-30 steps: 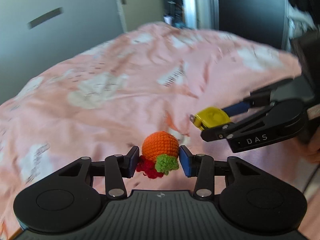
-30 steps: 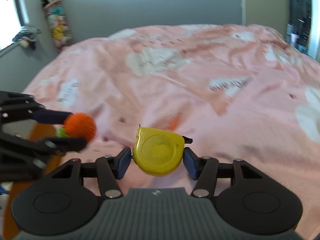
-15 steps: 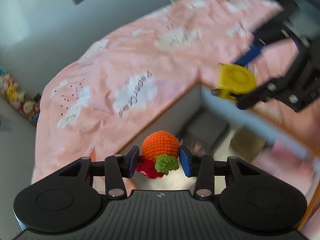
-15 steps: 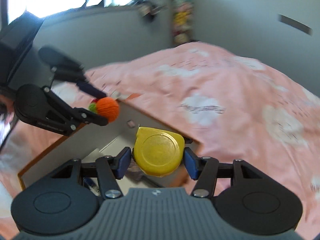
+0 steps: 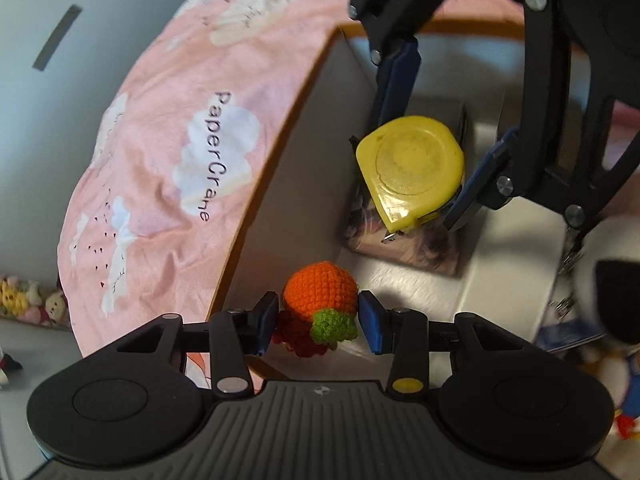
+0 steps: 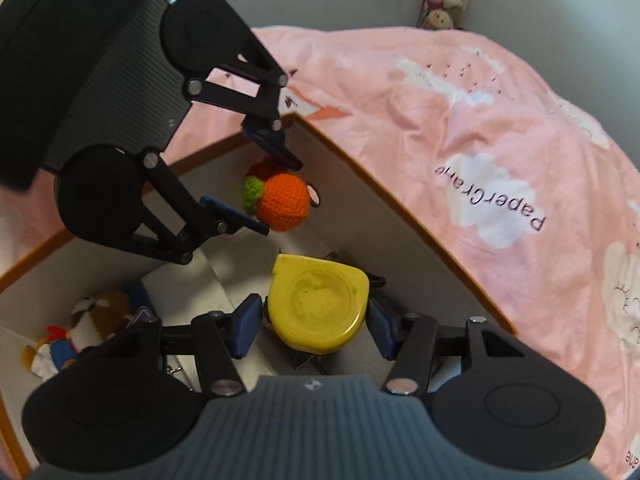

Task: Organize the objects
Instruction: 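Lower both held items into the open box and open both grippers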

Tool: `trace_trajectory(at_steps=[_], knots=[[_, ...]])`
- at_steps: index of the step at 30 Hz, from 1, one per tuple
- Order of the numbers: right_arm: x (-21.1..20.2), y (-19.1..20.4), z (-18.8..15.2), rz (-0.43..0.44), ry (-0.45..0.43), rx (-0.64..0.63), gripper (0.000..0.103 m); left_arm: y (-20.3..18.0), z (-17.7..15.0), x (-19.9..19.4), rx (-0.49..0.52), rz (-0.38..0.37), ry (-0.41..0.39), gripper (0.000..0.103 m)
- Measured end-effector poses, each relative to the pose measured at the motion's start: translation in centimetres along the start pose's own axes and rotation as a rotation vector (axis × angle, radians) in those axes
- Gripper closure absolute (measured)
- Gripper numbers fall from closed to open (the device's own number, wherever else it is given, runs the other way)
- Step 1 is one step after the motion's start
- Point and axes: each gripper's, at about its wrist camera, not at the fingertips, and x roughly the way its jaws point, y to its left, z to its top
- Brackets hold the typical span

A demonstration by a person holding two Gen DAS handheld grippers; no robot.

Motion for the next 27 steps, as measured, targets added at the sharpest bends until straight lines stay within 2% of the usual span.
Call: trace_trajectory(at_steps=[5, 13, 21, 27], knots=[[1.6, 0.2, 0.4, 0.044, 0.036, 0.004, 0.044, -0.9, -0.1, 1.6, 0.137, 0.012, 0.047, 0.052], [3.3, 1.3, 1.1, 0.080, 0.056, -0.006, 0.044, -2.0, -0.9, 2.1, 0.226, 0.035, 0.068, 0.044], [3.3, 1.4, 1.0, 0.088, 0.069, 0.008, 0.044, 0.1, -2.3, -1.1, 0.080, -0.004, -0.012, 0.038], [3.3, 1.5, 1.1, 0.135, 0.081, 0.052, 0.044, 2.7, -4.2, -4.6, -0.141, -0.087, -0.090, 0.038]])
